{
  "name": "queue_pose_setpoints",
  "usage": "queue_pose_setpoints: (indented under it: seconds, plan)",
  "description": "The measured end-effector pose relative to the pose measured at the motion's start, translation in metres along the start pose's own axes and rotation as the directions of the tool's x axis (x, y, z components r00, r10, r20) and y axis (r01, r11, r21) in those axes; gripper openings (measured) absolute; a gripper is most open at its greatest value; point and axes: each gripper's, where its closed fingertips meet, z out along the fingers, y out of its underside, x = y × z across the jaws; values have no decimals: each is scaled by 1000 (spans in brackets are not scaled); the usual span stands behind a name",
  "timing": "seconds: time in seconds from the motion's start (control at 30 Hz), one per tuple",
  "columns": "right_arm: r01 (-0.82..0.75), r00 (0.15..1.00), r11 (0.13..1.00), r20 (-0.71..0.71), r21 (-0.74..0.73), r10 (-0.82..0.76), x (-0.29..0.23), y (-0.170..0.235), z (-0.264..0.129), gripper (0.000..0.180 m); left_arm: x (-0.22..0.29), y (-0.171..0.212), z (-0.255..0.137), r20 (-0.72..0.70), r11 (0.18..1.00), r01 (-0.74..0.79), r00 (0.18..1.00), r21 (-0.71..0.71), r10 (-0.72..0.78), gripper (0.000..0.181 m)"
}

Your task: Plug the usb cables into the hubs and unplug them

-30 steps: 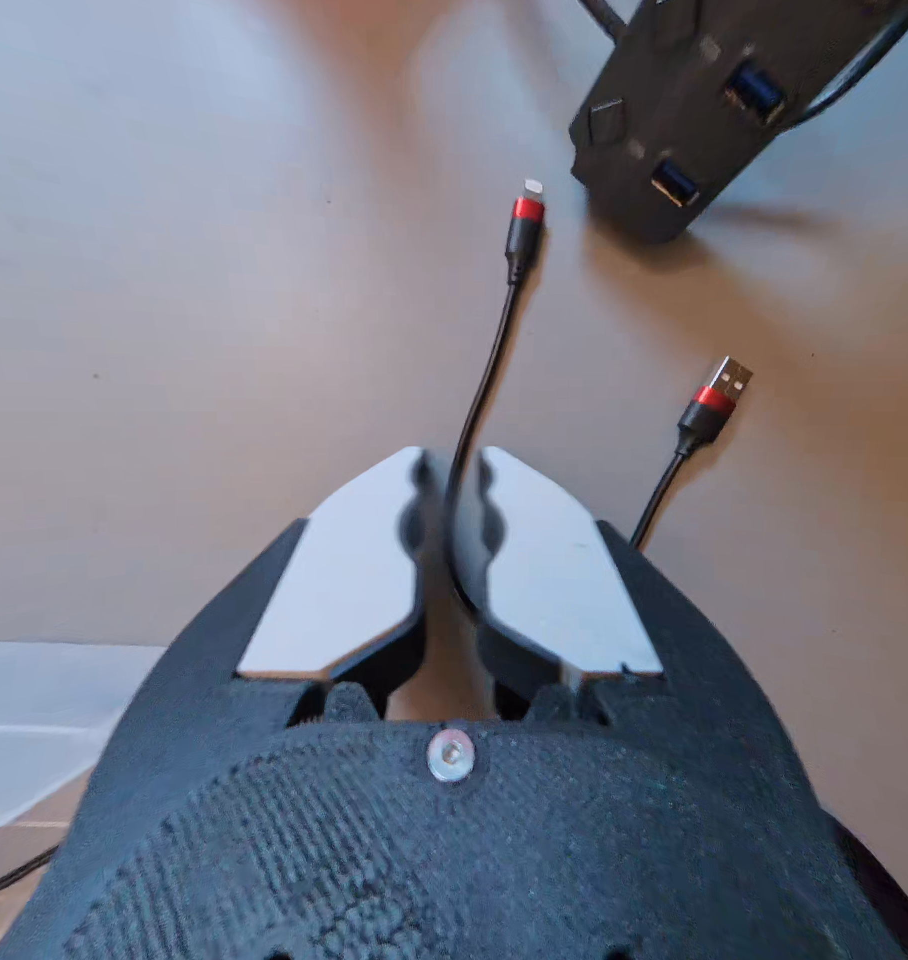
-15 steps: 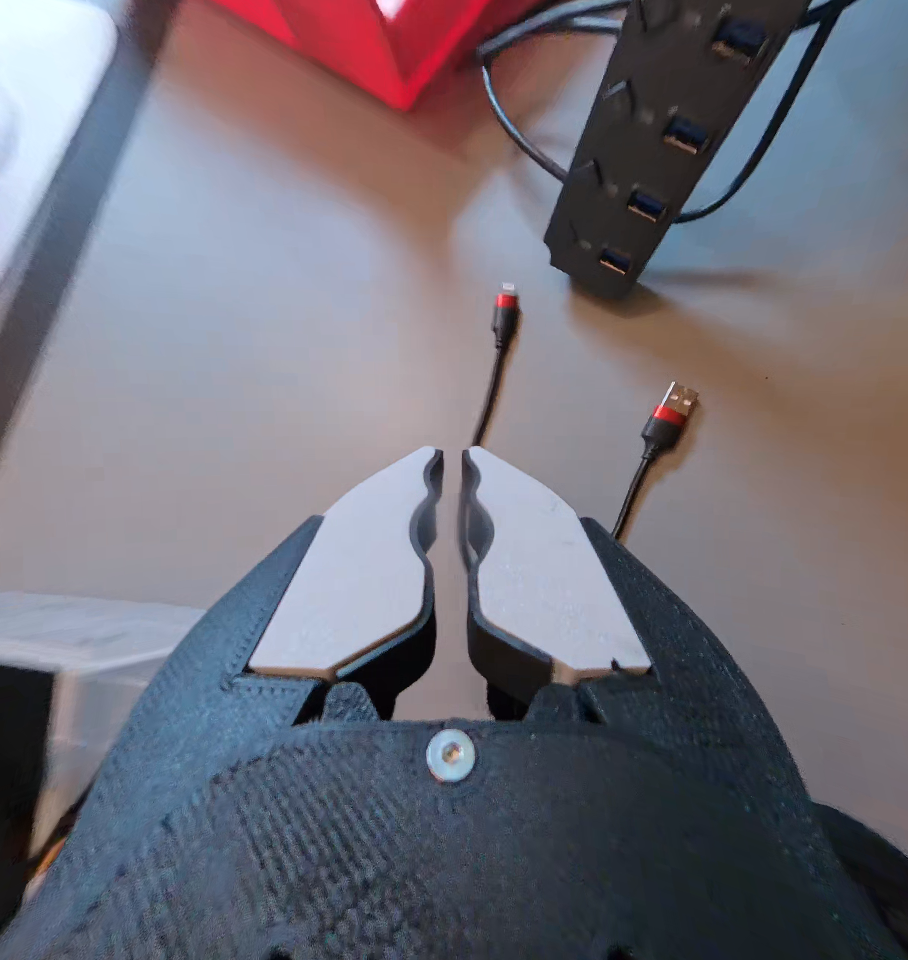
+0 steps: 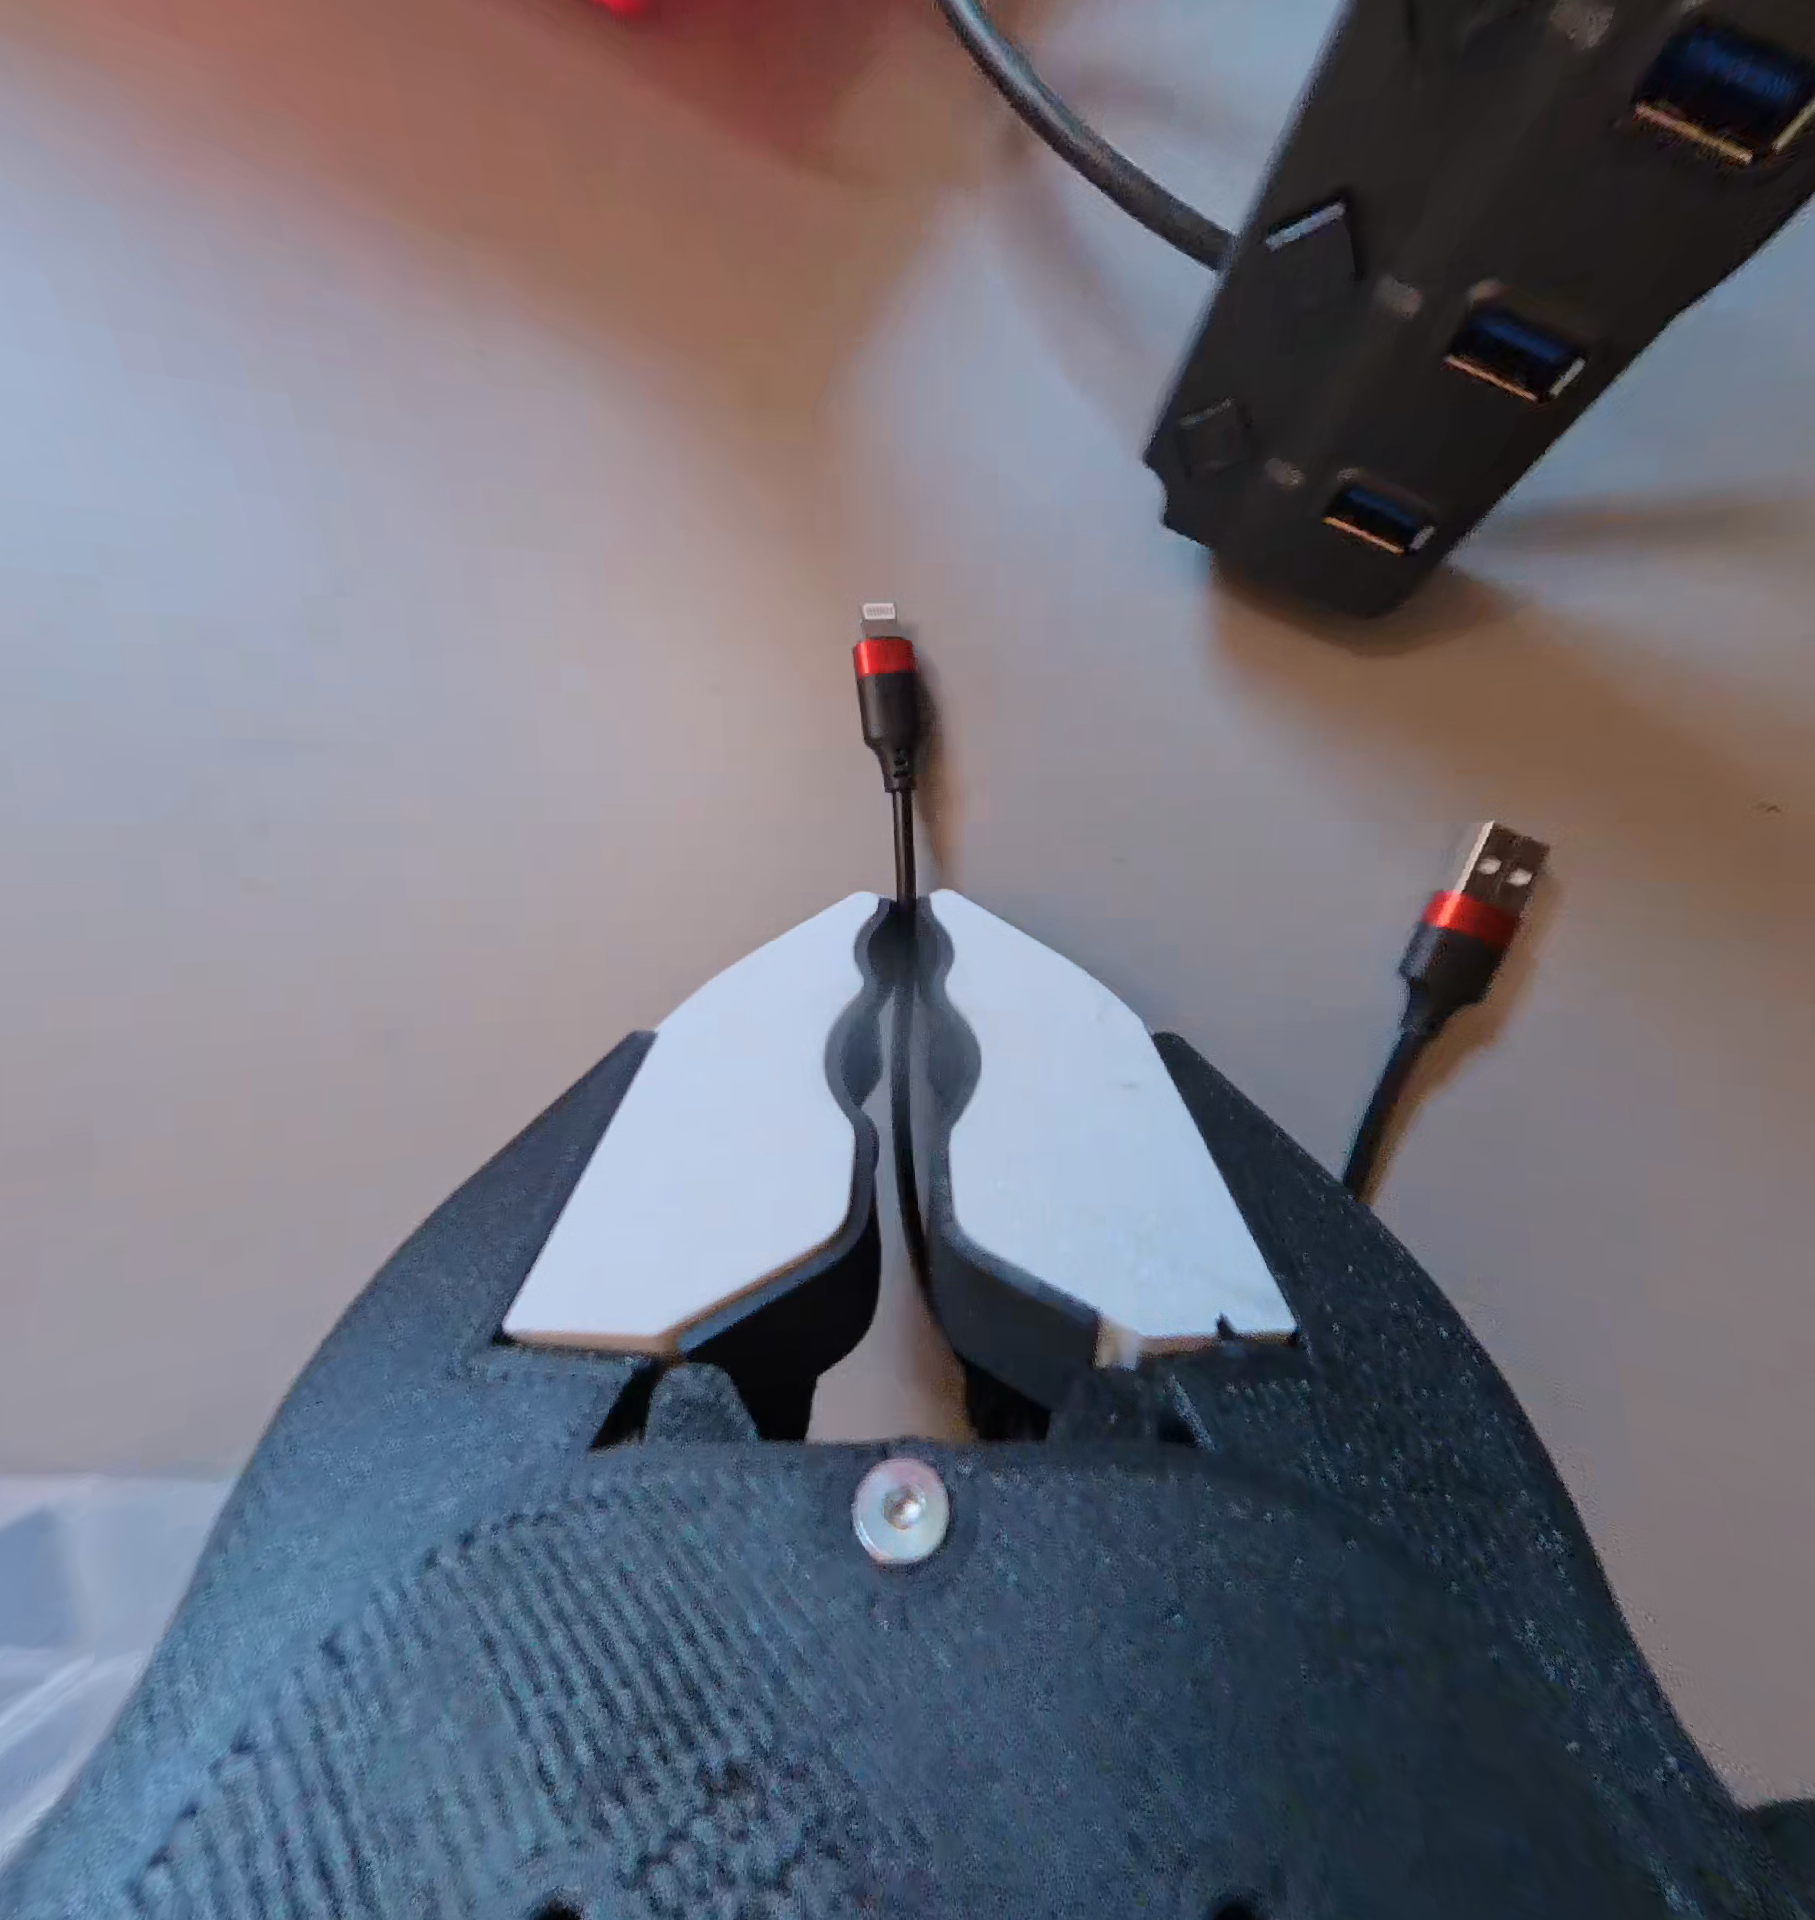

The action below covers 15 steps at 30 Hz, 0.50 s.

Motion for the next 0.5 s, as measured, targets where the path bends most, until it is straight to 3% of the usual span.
queue_pose_setpoints:
  seconds: [0.03, 0.2, 0.27, 0.37, 0.43, 0.5]
  plan:
    - [1, 1000, 1000, -1, 0, -1, 0, 0, 0, 71, -8, -7, -10, 46, 999, 2, 999, 41, -3, 3]
    - [6, 1000, 1000, -9, 7, -6, 1, -2, -2, 71, -33, -42, -102, 270, 959, -29, 962, 282, -51, 3]
    - [6, 1000, 1000, -10, 8, -6, 1, -3, -2, 71, -4, -40, -119, 164, 952, -14, 986, 305, -37, 3]
    - [9, 1000, 1000, -9, 9, -9, 0, -4, -2, 71, 60, -27, -121, -182, 950, 65, 983, 304, -9, 14]
    - [8, 1000, 1000, -8, 13, -8, 0, -4, -2, 71, 64, -20, -117, -221, 942, 117, 974, 314, -47, 15]
    - [6, 1000, 1000, -5, 14, -6, 0, -4, -1, 71, 45, -13, -104, -159, 941, 164, 980, 297, -120, 14]
